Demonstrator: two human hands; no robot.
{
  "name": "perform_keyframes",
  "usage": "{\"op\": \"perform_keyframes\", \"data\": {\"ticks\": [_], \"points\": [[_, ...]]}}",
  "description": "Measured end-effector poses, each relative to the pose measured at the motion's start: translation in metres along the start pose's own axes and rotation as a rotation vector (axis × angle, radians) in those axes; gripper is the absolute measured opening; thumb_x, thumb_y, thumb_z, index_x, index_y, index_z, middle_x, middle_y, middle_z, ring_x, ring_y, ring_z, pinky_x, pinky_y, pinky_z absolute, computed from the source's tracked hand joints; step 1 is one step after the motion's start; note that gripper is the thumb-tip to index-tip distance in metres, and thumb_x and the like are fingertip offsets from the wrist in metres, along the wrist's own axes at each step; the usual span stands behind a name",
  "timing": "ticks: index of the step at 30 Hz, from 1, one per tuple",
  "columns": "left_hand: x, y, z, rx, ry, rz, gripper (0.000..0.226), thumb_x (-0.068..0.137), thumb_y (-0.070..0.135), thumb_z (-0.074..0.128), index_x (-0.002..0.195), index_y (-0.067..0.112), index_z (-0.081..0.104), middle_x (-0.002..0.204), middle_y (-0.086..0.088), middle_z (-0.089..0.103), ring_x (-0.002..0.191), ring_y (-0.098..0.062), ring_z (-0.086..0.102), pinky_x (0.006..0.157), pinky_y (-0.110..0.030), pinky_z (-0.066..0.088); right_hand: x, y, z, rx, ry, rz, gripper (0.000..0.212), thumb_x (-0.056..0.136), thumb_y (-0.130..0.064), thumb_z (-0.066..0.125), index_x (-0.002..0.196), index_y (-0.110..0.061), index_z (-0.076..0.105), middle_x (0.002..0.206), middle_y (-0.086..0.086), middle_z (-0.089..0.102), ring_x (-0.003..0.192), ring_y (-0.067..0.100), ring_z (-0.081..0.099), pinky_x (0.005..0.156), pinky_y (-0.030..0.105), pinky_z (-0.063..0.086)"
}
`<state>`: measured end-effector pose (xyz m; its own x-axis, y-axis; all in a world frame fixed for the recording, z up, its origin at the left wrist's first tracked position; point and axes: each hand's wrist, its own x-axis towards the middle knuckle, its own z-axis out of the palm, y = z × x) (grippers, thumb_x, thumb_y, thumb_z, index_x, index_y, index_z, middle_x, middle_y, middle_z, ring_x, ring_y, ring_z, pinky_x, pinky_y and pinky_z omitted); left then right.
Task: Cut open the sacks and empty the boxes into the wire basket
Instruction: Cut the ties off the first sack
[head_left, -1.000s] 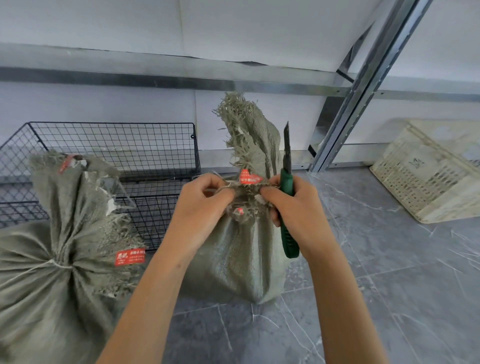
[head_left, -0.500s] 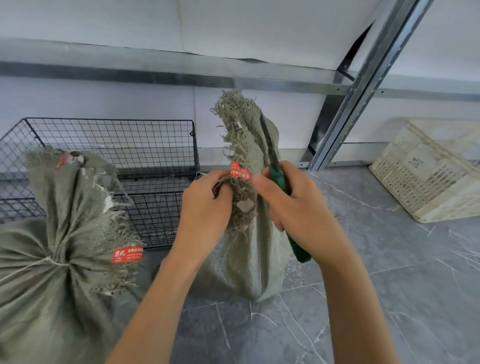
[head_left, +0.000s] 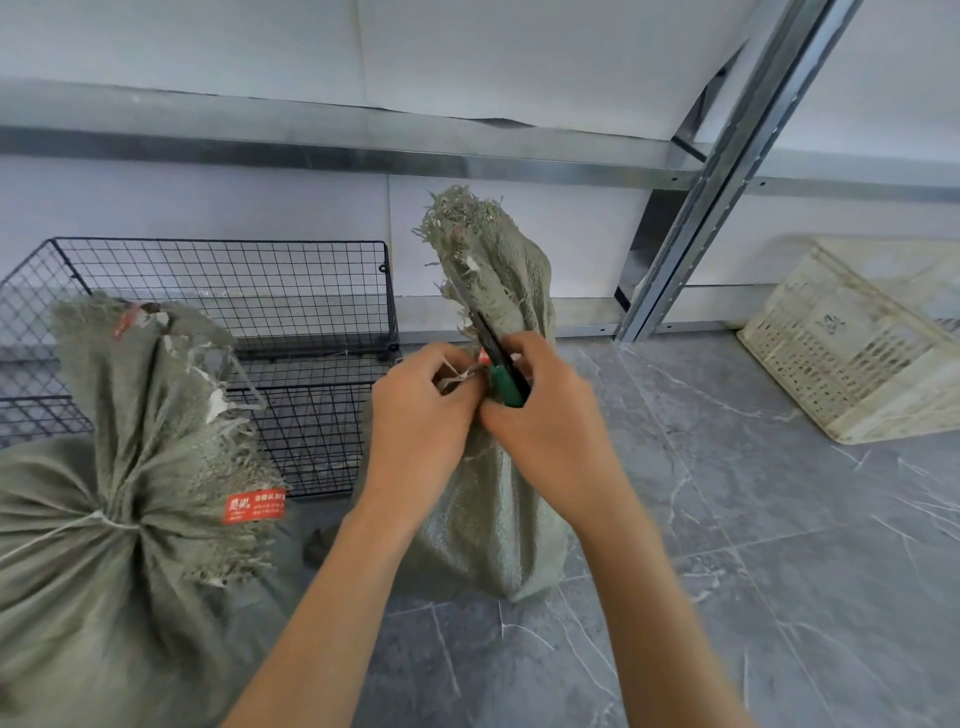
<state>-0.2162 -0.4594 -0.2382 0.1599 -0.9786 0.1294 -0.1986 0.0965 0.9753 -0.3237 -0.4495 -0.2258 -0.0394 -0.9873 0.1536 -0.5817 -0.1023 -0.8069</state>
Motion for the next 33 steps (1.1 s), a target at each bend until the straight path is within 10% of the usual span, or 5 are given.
{"op": "perform_keyframes", "data": {"ticks": [5, 17, 28, 33], "points": [[0.002, -0.004, -0.001, 0.057, 0.047, 0.056, 0.018, 0.084, 0.013, 0.067, 0.068, 0.015, 0.059, 0.062, -0.002, 0.06, 0.06, -0.026, 0.061, 0.057, -0.049, 0.054, -0.001, 0.005, 0.011, -0.013, 0.088, -0.04, 0.007, 0.083, -0.016, 0.056, 0.085, -0.022, 0.053, 0.063, -0.006, 0.052, 0.054, 0.017, 0.046, 0.051, 0.035, 0.038], [-0.004, -0.003, -0.004, 0.624, 0.247, 0.376, 0.025, 0.078, 0.016, 0.072, 0.074, 0.014, 0.048, 0.055, 0.005, 0.046, 0.049, -0.022, 0.046, 0.046, -0.031, 0.036, -0.003, 0.006, 0.016, 0.0, 0.374, -0.025, 0.022, 0.085, -0.012, 0.056, 0.069, -0.014, 0.041, 0.058, -0.006, 0.037, 0.051, 0.014, 0.031, 0.049, 0.03, 0.027], [0.001, 0.001, -0.008, 0.169, -0.071, 0.101, 0.018, 0.087, 0.019, 0.064, 0.074, 0.021, 0.052, 0.061, 0.006, 0.054, 0.05, -0.001, 0.047, 0.047, -0.014, 0.037, -0.005, -0.005, -0.015, 0.334, -0.059, 0.146, 0.023, 0.09, -0.036, 0.057, 0.104, -0.024, 0.045, 0.07, -0.009, 0.054, 0.053, 0.001, 0.05, 0.053, 0.019, 0.04], [0.004, -0.001, -0.008, 0.07, -0.074, 0.062, 0.012, 0.089, 0.018, 0.062, 0.08, 0.025, 0.058, 0.067, 0.001, 0.061, 0.053, -0.003, 0.05, 0.049, -0.018, 0.039, -0.008, -0.006, -0.03, 0.388, -0.298, 0.089, 0.016, 0.098, -0.034, 0.045, 0.092, -0.02, 0.047, 0.076, 0.005, 0.047, 0.054, 0.021, 0.038, 0.049, 0.034, 0.034]]}}
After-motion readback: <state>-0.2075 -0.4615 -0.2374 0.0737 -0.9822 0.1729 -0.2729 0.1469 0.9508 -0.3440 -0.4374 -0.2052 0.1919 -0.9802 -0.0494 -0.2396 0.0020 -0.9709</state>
